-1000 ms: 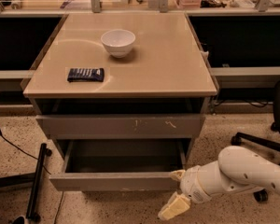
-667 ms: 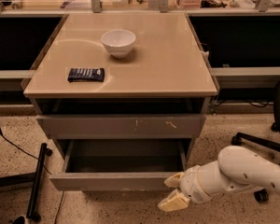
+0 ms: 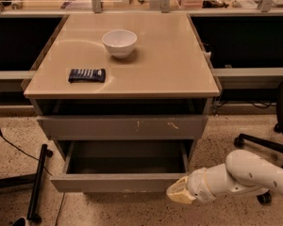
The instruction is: Close middle drawer
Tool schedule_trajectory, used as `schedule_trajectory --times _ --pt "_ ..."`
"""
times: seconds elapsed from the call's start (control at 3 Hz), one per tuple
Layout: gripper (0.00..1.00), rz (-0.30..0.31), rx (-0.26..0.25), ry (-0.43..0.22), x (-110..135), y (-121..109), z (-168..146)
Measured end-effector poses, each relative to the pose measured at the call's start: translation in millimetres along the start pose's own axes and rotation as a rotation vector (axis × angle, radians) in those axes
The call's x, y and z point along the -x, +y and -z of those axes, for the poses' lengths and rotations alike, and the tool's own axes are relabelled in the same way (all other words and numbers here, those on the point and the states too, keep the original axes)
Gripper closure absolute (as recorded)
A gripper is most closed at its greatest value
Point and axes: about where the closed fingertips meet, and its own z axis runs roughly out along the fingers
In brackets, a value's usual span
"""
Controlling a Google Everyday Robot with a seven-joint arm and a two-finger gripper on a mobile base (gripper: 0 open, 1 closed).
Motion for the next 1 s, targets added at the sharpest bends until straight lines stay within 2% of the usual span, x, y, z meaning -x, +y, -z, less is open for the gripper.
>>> schedule_trajectory --times 0.33,0.67,1.0 --pt "1.0 -0.06 0.009 -0.099 -30.9 -33.3 -33.9" --pt "1.0 -0.109 0.008 -0.212 -59.9 -59.7 -70.0" --pt "1.0 -0.159 -0.013 -0.28 -82.5 -81.2 -101.3"
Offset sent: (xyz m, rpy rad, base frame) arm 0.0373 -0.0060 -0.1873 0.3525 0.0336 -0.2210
